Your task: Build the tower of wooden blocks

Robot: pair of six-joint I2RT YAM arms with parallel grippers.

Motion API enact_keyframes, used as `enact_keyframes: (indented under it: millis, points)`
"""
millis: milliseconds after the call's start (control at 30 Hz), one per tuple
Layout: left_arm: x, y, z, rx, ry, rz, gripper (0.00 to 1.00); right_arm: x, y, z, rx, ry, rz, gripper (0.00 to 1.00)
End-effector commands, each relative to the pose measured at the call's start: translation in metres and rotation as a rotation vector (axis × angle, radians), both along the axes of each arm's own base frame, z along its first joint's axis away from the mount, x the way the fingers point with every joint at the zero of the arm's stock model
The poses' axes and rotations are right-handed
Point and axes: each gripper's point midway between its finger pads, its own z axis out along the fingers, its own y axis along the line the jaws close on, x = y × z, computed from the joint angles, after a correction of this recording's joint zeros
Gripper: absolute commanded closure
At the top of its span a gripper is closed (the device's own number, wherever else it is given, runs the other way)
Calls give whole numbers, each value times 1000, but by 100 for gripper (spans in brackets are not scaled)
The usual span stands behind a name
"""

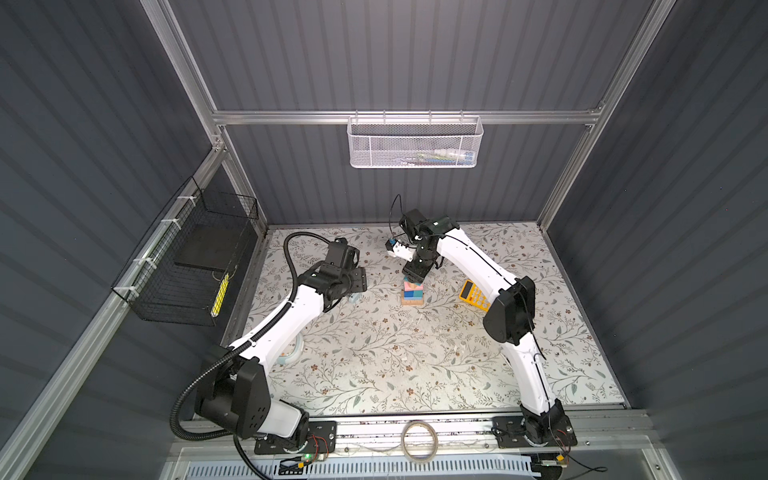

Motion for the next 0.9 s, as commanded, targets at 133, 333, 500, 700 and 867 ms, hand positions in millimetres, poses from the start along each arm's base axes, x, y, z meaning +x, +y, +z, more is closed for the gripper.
enact_keyframes:
  millis: [133, 333, 500, 700, 867]
  points:
    - [2, -3, 9, -18, -2, -16, 28, -9, -5, 75, 90, -125, -17, 30]
    - [1, -8, 14, -57, -1, -22, 28, -27, 0, 129, 242, -175, -37, 28]
    - [-1, -10, 19, -77, -4, -26, 28, -40, 3, 166, 387, -206, -90, 26]
    - [-3, -11, 23, -94, -6, -29, 29, -68, 11, 208, 659, -253, -94, 23]
    - [-4, -14, 24, -117, -8, -33, 29, -88, 1, 228, 869, -351, -126, 20]
